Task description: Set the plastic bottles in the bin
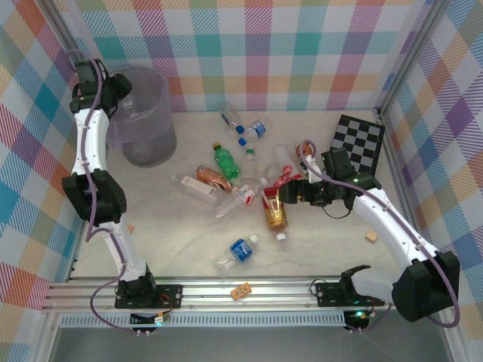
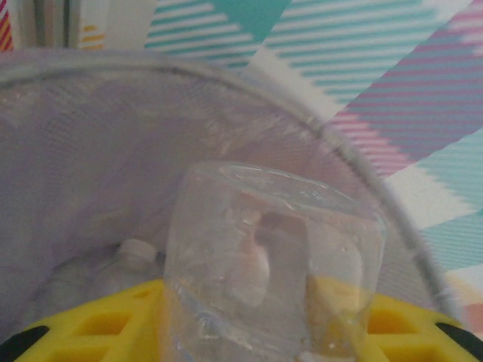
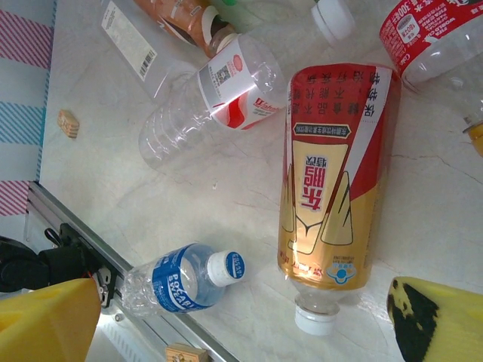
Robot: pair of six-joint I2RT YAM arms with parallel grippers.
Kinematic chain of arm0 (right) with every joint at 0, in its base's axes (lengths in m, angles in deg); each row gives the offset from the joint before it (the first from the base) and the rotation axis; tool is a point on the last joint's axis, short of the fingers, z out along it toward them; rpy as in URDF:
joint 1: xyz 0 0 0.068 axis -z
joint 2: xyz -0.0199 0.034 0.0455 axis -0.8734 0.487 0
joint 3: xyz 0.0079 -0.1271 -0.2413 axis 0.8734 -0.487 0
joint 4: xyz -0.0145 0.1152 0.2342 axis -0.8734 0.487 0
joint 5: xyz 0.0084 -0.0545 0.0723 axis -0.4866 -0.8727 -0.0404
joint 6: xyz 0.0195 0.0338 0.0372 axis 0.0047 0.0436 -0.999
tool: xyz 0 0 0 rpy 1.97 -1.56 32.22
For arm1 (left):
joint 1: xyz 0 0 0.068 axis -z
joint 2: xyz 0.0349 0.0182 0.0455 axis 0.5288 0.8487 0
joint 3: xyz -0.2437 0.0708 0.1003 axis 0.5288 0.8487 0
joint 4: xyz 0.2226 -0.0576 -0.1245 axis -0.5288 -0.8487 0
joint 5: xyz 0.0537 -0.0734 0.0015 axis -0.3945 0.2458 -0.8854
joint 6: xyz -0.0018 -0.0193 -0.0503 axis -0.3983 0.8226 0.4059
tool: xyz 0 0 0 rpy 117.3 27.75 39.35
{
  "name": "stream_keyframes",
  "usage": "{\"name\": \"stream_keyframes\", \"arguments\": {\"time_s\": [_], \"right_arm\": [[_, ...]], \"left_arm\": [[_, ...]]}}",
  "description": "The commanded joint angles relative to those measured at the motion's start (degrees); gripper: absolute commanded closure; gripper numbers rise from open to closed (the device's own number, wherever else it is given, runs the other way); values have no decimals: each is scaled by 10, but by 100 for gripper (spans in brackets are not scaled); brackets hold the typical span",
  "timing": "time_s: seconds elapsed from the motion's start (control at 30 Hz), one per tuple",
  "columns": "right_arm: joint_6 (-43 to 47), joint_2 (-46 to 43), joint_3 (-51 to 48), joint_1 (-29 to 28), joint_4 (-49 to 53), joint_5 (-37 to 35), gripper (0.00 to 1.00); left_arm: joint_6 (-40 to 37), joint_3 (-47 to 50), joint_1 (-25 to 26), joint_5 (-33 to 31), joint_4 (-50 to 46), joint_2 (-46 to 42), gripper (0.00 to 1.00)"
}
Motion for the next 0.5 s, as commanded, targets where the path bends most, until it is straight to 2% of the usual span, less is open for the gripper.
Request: {"name": "stream_keyframes", "arguments": {"time_s": [0.0,0.07,0.13,0.27,0.33,0.47], "right_arm": [[4,-21,-12,2,-16,1,3],[3,-31,-23,2,-19,-1,3],[0,-39,-30,2,-18,-6,3],[-5,-56,-38,2,-11,-13,3],[-5,-61,-40,2,-8,-20,2],[-13,-67,-38,3,-3,-50,0]], "left_arm": [[-84,-30,6,-20,-93,31,51],[-102,-43,10,-26,-113,48,46],[-112,-55,12,-34,-132,63,36],[-133,-67,19,-38,-152,76,9],[-140,-67,23,-43,-154,74,4],[-144,-66,28,-42,-154,66,2]]}}
